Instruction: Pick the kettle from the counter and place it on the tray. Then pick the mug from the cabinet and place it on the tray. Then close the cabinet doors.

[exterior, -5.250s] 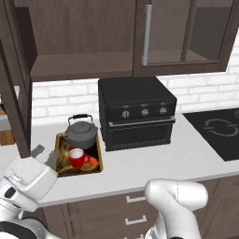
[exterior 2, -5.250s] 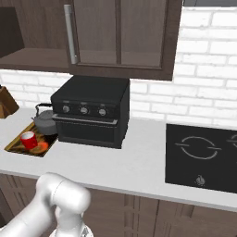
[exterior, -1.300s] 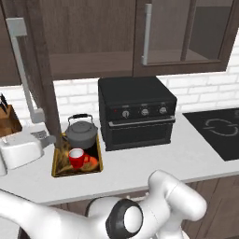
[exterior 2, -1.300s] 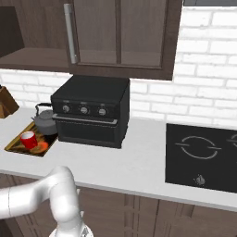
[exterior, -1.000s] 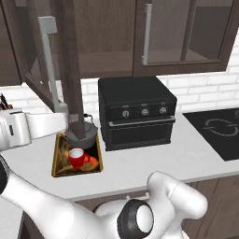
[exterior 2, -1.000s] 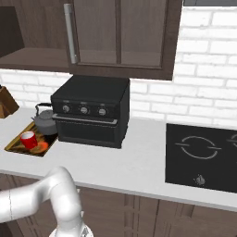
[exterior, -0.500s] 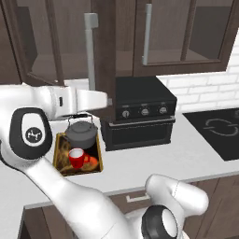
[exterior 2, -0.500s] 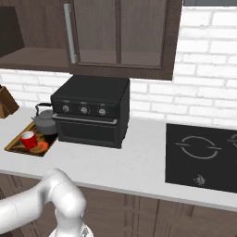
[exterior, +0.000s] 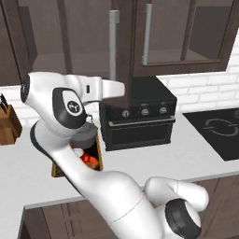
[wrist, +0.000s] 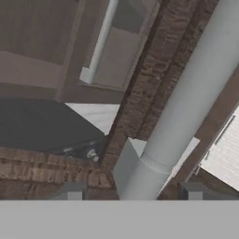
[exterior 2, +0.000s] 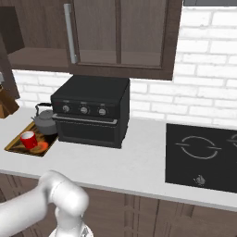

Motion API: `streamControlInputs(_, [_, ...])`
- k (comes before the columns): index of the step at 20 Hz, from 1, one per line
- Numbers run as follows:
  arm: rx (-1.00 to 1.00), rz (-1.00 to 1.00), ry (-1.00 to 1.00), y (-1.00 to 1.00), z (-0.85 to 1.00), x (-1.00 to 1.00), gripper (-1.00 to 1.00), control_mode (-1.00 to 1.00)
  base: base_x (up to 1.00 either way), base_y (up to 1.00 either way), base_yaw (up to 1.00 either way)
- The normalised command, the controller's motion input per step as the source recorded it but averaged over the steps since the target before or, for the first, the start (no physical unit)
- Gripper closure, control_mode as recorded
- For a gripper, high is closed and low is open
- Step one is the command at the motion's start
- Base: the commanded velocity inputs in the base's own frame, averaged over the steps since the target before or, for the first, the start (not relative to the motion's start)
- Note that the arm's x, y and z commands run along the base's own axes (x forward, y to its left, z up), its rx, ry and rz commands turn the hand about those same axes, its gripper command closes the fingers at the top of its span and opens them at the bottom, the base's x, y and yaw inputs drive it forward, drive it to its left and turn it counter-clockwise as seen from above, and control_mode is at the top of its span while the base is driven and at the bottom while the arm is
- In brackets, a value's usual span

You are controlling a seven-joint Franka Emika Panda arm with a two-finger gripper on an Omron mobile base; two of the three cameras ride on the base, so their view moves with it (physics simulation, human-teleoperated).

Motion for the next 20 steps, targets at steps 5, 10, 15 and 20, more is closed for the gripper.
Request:
streamControlInputs(5, [0.06,0.15,-0.15,-0.36,0.0,0.8,-1.0,-1.0,0.0,0.0,0.0])
streamControlInputs(10, [0.07,0.19,-0.17,-0.38,0.0,0.82,-1.0,-1.0,0.0,0.0,0.0])
streamControlInputs(15, [0.07,0.17,-0.09,-0.3,0.0,0.83,-1.0,-1.0,0.0,0.0,0.0])
streamControlInputs(20, [0.06,0.16,-0.02,-0.18,0.0,0.87,-1.0,-1.0,0.0,0.0,0.0])
